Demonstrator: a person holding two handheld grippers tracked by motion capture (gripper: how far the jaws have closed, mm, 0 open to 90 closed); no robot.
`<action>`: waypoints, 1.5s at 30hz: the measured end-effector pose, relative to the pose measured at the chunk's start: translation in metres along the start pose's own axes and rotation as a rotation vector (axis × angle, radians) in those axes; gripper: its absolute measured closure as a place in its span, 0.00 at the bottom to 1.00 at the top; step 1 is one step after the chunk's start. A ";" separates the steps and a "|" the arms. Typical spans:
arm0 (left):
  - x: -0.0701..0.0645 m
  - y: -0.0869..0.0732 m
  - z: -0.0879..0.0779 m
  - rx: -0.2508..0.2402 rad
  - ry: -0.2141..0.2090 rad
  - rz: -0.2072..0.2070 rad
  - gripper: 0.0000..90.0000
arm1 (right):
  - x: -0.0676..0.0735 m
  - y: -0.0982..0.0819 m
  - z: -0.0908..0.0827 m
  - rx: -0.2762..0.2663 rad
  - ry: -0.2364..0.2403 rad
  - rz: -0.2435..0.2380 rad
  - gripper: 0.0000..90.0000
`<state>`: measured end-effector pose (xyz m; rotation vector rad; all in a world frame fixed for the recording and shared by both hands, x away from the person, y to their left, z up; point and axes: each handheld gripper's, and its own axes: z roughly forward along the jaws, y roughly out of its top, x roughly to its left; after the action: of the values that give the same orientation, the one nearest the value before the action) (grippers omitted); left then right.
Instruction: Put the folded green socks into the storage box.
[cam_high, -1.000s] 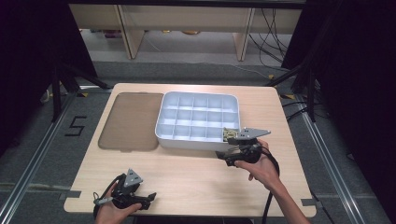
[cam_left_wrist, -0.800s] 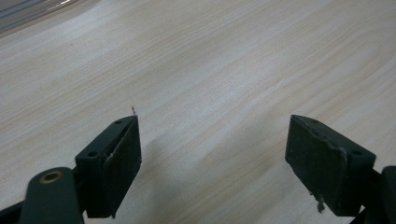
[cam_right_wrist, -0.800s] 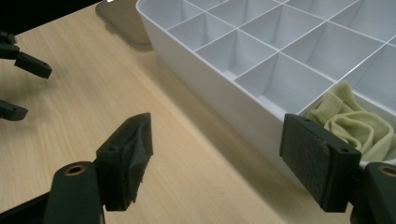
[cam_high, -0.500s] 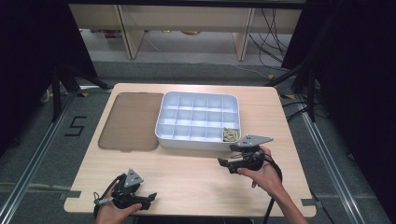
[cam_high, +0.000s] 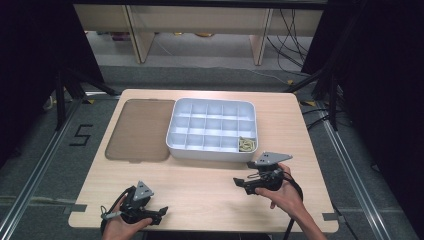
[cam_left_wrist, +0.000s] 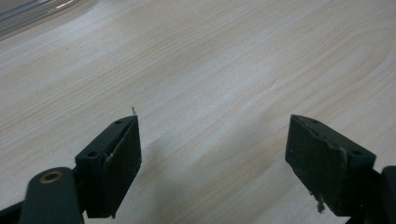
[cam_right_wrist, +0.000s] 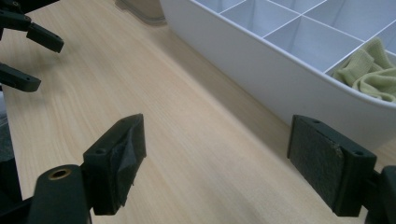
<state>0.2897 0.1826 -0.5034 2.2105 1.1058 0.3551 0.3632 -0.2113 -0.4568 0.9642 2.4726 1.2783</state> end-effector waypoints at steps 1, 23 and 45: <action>0.000 0.000 0.000 0.004 0.001 0.004 0.20 | 0.003 -0.001 -0.001 0.008 0.006 0.026 0.22; -0.002 0.000 0.001 -0.001 0.000 0.017 0.20 | 0.013 -0.035 0.005 0.054 0.030 -0.005 0.18; -0.006 -0.001 0.005 0.002 -0.008 0.030 0.20 | 0.022 -0.063 -0.003 0.107 -0.007 -0.015 0.18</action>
<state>0.2881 0.1765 -0.5079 2.2309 1.0700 0.3582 0.3163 -0.2253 -0.5016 0.9710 2.5609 1.1456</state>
